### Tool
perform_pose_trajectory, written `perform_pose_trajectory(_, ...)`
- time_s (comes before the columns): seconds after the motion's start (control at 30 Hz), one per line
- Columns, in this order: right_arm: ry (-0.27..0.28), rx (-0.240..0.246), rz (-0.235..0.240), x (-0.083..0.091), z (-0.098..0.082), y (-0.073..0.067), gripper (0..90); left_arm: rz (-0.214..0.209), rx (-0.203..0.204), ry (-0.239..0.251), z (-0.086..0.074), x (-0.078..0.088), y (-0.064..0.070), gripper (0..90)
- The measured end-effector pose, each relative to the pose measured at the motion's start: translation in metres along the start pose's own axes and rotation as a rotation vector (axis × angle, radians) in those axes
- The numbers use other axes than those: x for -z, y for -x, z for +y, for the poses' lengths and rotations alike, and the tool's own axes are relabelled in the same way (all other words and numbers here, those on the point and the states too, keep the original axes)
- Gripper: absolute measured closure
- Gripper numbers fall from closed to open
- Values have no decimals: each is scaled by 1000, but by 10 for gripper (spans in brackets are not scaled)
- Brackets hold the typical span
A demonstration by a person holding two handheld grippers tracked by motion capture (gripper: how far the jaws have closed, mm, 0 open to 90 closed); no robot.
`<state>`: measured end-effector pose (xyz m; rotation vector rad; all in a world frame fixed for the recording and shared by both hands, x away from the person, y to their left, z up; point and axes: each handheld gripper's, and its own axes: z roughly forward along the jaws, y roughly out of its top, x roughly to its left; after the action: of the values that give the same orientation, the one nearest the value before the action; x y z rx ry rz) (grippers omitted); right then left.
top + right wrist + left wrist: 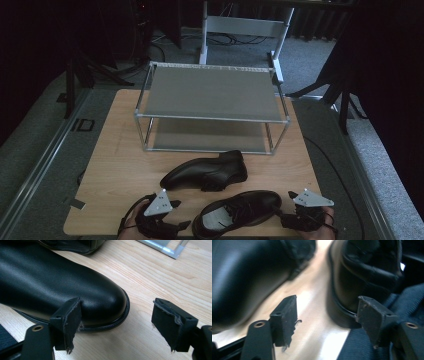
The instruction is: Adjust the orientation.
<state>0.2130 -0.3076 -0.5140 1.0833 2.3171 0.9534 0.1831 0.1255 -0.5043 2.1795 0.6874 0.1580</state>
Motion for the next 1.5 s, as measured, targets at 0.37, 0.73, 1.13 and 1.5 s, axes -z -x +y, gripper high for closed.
perform_pose_trajectory(0.37,-16,17,18,-2,0,-2,219,-74,-4,-14,-2,-17,9,332)
perform_pose_trajectory(0.73,1,-33,-85,-22,16,23,289,-277,-105,-36,26,-61,45,320)
perform_pose_trajectory(1.13,-1,-29,-110,-37,35,24,323,-383,-114,-37,46,-92,63,333)
perform_pose_trajectory(1.5,66,33,-43,-30,65,13,323,-133,-8,32,39,-59,19,372)
